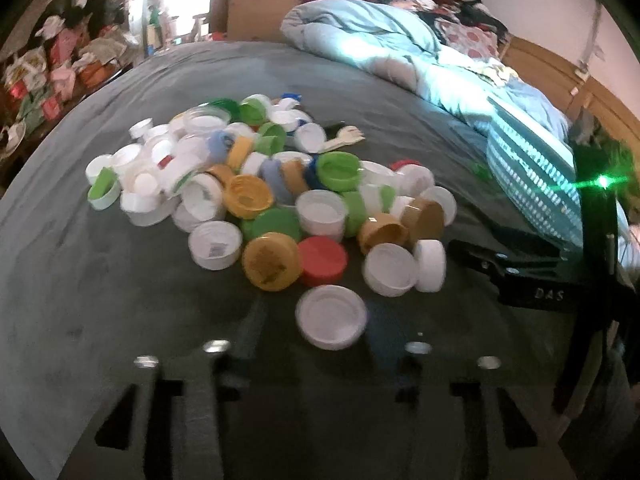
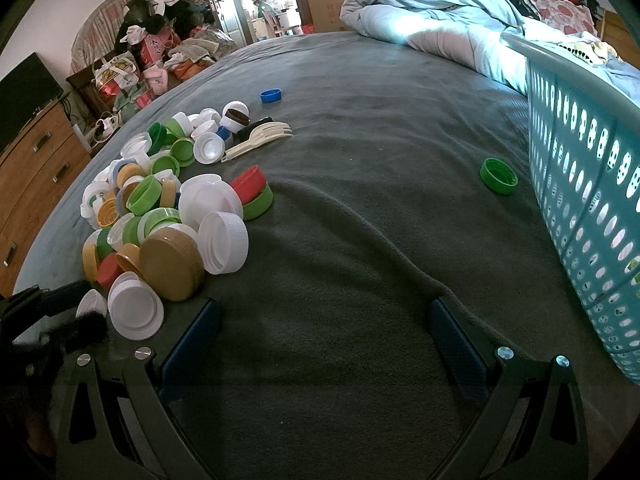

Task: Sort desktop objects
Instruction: 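Grasp a white cap with the left gripper while the right gripper grasps a white cap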

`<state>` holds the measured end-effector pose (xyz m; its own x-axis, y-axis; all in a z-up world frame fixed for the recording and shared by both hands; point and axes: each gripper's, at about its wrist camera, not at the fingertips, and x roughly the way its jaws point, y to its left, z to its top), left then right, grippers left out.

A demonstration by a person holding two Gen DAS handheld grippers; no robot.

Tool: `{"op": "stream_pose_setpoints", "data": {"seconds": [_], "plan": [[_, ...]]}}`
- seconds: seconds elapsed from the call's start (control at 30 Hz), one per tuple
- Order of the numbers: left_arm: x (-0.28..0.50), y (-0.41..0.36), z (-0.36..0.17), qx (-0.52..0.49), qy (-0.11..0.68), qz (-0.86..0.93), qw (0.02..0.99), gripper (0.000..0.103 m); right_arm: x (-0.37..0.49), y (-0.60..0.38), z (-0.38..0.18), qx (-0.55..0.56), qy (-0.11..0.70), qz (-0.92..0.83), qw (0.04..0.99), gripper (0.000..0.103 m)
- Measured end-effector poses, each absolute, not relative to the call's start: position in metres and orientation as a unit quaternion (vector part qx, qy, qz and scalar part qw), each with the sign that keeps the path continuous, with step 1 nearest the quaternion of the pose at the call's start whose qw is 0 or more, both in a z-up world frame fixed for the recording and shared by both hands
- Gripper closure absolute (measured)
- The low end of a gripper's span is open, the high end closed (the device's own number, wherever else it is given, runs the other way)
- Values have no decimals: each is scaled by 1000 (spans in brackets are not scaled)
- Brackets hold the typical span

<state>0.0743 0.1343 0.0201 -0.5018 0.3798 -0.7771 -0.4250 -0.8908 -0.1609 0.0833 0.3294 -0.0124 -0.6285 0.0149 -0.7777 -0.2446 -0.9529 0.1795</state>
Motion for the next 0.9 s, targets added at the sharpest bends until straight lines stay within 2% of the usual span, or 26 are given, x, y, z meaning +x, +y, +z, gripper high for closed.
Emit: {"op": "stream_pose_setpoints", "data": {"seconds": [0.1, 0.37, 0.47, 0.7, 0.8, 0.9], "plan": [[70, 119, 24, -442, -3, 869, 224, 70, 83, 329, -13, -425, 135, 892, 73, 1], [62, 99, 21, -432, -1, 878, 206, 70, 85, 328, -16, -423, 136, 893, 77, 1], [62, 98, 16, -427, 1, 880, 208, 70, 78, 321, -15, -439, 109, 887, 92, 1], [58, 96, 12, -425, -7, 880, 213, 70, 80, 331, -11, -430, 141, 889, 73, 1], [58, 97, 12, -425, -5, 880, 213, 69, 72, 325, -7, -445, 120, 884, 81, 1], [58, 95, 11, -423, -11, 880, 216, 69, 82, 321, 5, -451, 136, 881, 37, 1]]}}
